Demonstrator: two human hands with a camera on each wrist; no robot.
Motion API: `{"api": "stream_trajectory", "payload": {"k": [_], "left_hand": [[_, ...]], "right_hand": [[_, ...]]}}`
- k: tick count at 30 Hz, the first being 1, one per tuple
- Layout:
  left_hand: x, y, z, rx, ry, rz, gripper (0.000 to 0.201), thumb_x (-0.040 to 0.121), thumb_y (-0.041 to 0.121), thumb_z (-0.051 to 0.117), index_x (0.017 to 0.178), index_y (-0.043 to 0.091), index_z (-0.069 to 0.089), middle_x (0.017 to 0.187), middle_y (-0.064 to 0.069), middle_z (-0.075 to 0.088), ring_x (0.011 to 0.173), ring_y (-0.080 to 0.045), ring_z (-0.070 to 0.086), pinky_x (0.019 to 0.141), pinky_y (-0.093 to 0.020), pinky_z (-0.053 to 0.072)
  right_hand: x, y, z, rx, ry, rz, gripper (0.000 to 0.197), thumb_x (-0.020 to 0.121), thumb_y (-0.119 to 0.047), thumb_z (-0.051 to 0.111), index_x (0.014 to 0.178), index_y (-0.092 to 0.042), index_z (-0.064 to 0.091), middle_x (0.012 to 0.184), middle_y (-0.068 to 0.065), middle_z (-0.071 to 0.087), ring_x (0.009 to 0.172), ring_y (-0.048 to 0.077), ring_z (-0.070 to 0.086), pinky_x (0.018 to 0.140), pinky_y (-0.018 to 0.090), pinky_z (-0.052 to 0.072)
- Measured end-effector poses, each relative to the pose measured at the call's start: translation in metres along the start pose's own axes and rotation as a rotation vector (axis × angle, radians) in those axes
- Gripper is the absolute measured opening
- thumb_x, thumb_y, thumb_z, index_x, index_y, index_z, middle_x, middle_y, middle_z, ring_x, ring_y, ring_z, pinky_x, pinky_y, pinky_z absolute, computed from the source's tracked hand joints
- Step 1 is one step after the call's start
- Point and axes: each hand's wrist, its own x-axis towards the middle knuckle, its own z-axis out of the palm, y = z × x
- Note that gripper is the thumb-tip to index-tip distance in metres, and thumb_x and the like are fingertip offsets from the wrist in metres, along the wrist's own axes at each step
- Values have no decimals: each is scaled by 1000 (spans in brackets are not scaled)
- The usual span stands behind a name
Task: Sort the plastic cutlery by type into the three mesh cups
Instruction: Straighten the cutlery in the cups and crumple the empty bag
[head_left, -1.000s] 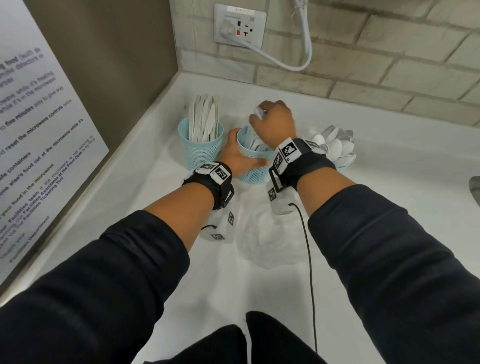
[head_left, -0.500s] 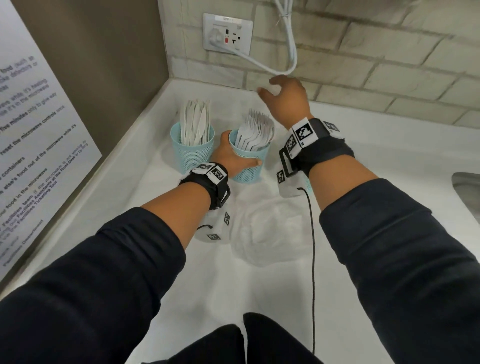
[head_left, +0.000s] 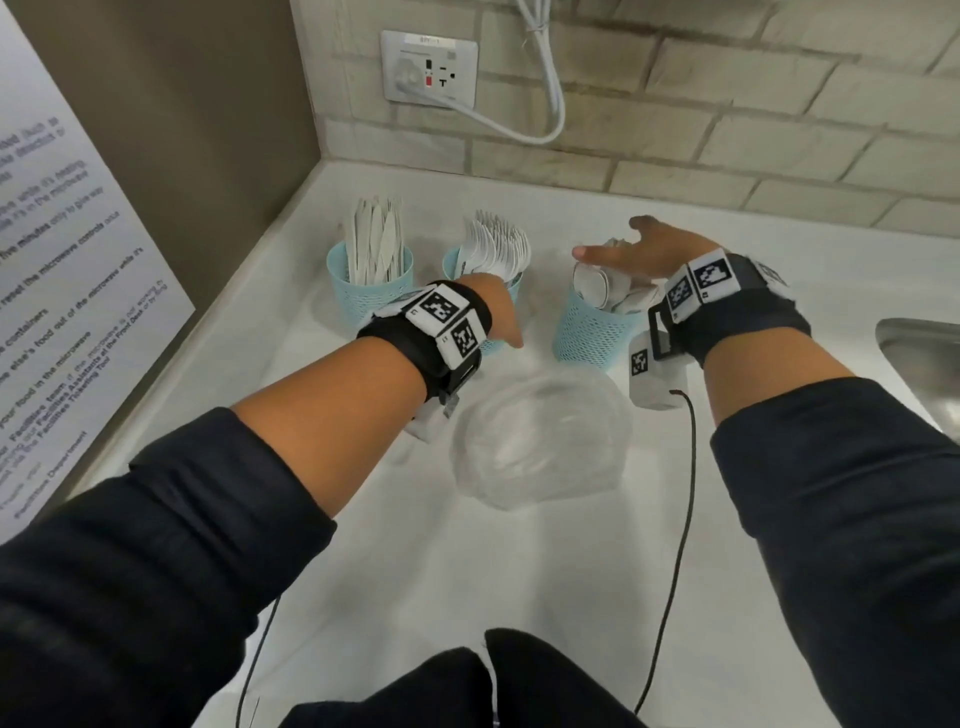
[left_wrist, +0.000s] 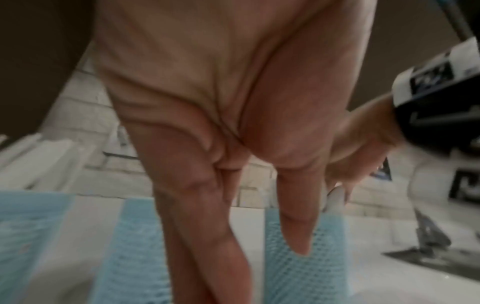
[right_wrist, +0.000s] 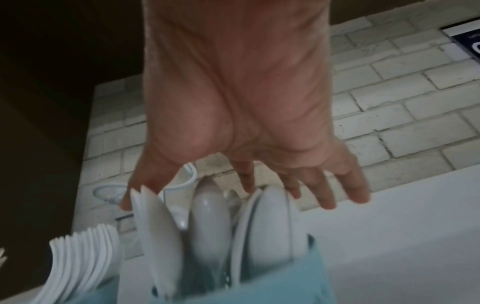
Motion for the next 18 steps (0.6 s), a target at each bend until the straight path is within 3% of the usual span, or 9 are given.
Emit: {"api": "stream_trajectory", "payload": {"k": [2,3,4,7,11,15,18], "left_hand": [[0,14,3,-26,-53,49,46,89,38,59,116,1,56,85,-7,67,83,-23,64,81,-28,49],[3,21,6,-90,-74,62,46,86,40,61,111,2,58,77,-5,67,72,-20,65,76,-28,51],[7,27,10,-157,-77,84,49,84,42,64,109,2,57,80,-7,68,70,-19,67,75,-29,53],[20,39,26,-254,-12,155,60,80,44,68,119,2,51,115,-11,63,97,-23,64,77,-27,47],[48,42,60,-492,-38,195,103,68,41,79,143,3,18,142,-8,38,130,-24,41,103,-31,39],[71,46,86,-727,10,196,117,61,32,85,147,9,9,143,-5,37,132,-20,38,109,-34,36],[79,52,96,-927,64,135,111,58,19,87,143,15,16,127,-1,47,121,-19,48,102,-35,43]], "right_hand": [[-1,5,9,43,-4,-33,101,71,-73,55,148,-20,17,153,8,26,139,30,30,112,46,27],[-2,7,14,95,18,-65,99,71,-72,56,148,-21,19,153,9,27,138,29,31,111,46,29],[-3,8,19,178,49,-112,95,72,-70,57,147,-21,23,152,10,28,137,29,33,110,44,32],[-8,8,27,430,160,-227,80,78,-64,57,142,-22,35,148,11,33,132,25,40,105,38,36],[-4,12,28,225,78,-296,81,76,-58,64,143,-25,33,150,11,23,136,27,31,109,40,30],[-2,14,35,230,150,-335,67,80,-41,69,138,-22,42,139,10,34,124,23,43,93,25,35],[-4,12,45,259,306,-356,48,85,-34,63,130,-21,53,136,7,41,119,23,50,88,22,36]]}}
